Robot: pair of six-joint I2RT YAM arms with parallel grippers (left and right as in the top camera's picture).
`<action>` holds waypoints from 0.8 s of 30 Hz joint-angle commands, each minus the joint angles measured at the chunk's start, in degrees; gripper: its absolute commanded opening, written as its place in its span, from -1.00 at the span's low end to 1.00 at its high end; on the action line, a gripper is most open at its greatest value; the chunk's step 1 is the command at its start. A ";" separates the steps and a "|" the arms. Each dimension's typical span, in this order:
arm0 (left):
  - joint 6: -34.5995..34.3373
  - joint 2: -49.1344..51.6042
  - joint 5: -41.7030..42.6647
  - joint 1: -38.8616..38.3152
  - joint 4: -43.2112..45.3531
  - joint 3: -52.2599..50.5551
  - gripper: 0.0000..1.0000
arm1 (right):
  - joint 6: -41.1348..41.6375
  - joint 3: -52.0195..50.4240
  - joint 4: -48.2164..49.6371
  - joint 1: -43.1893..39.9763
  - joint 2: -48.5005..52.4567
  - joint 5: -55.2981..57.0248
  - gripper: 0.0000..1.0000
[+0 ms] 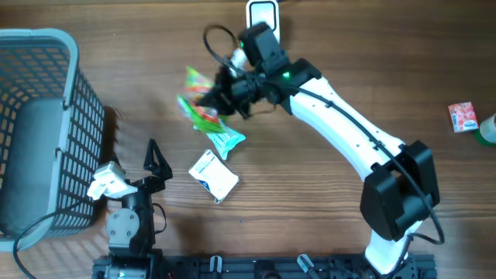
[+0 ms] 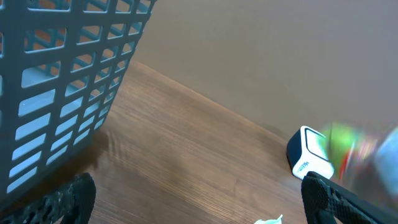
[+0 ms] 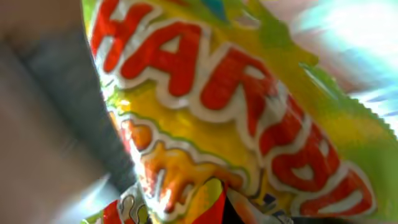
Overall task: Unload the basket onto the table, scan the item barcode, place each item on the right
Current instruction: 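Lift the Haribo bag and hold it in front of the scanner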
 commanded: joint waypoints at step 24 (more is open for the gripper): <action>-0.28 -0.17 0.26 0.26 0.17 -0.35 1.00 | -27.39 18.86 34.36 -9.55 23.58 60.24 -0.90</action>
